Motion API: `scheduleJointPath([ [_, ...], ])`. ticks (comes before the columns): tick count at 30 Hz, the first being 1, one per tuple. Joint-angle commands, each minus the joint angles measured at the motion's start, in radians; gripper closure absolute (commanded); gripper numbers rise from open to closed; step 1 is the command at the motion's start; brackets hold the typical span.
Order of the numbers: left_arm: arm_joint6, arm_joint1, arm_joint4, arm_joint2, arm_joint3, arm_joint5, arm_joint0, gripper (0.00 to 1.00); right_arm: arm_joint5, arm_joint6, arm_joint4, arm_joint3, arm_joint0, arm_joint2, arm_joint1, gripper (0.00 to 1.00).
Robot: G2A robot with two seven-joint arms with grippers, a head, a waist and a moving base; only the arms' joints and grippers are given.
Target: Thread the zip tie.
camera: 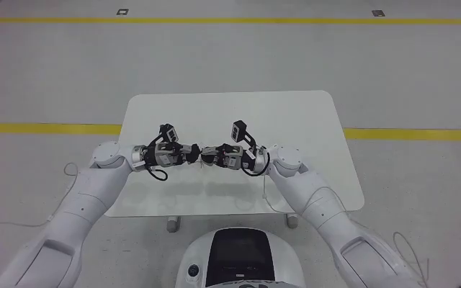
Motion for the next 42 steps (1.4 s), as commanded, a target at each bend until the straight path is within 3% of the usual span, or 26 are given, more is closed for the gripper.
scheduleJointPath([
  [1, 0.0, 0.001, -0.002, -0.001, -0.002, -0.002, 0.002, 1.0, 0.002, 0.0, -0.002, -0.002, -0.001, -0.001, 0.001, 1.0],
  [2, 0.0, 0.002, -0.003, -0.002, -0.003, -0.003, 0.003, 1.0, 0.001, -0.004, 0.0, -0.003, -0.002, 0.001, 0.001, 0.75],
  [3, 0.0, 0.002, -0.004, -0.003, -0.004, -0.005, 0.004, 1.0, 0.0, -0.009, 0.001, -0.005, -0.004, 0.002, 0.001, 0.18],
  [4, 0.0, 0.003, -0.006, -0.004, -0.006, -0.007, 0.005, 1.0, -0.002, -0.015, 0.004, -0.008, -0.006, 0.005, 0.002, 0.0],
  [18, 0.0, 0.023, -0.006, -0.014, -0.029, -0.025, 0.024, 1.0, -0.02, -0.05, 0.035, -0.037, -0.047, 0.04, 0.012, 0.0],
  [24, 0.015, 0.023, -0.011, -0.016, -0.028, -0.028, 0.026, 1.0, -0.02, -0.05, 0.035, -0.037, -0.047, 0.04, 0.012, 0.0],
  [26, 0.098, 0.019, -0.003, -0.021, -0.038, -0.089, 0.038, 1.0, -0.02, -0.05, 0.035, -0.037, -0.047, 0.04, 0.012, 0.0],
  [28, 0.165, 0.018, 0.04, -0.038, -0.02, -0.227, 0.039, 1.0, -0.02, -0.05, 0.035, -0.037, -0.047, 0.04, 0.012, 0.0],
  [31, 0.175, 0.011, -0.06, -0.105, -0.017, -0.227, 0.051, 1.0, -0.02, -0.05, 0.035, -0.037, -0.047, 0.04, 0.012, 0.0],
  [34, 0.143, 0.005, -0.062, -0.204, -0.016, -0.227, 0.069, 1.0, -0.02, -0.05, 0.035, -0.037, -0.047, 0.04, 0.012, 0.0],
  [38, 0.081, -0.016, 0.002, -0.339, -0.02, -0.227, 0.093, 1.0, -0.02, -0.05, 0.035, -0.037, -0.047, 0.04, 0.012, 0.0],
  [42, 0.051, -0.052, 0.083, -0.476, -0.024, -0.227, 0.116, 1.0, -0.02, -0.05, 0.035, -0.037, -0.047, 0.04, 0.012, 0.0],
])
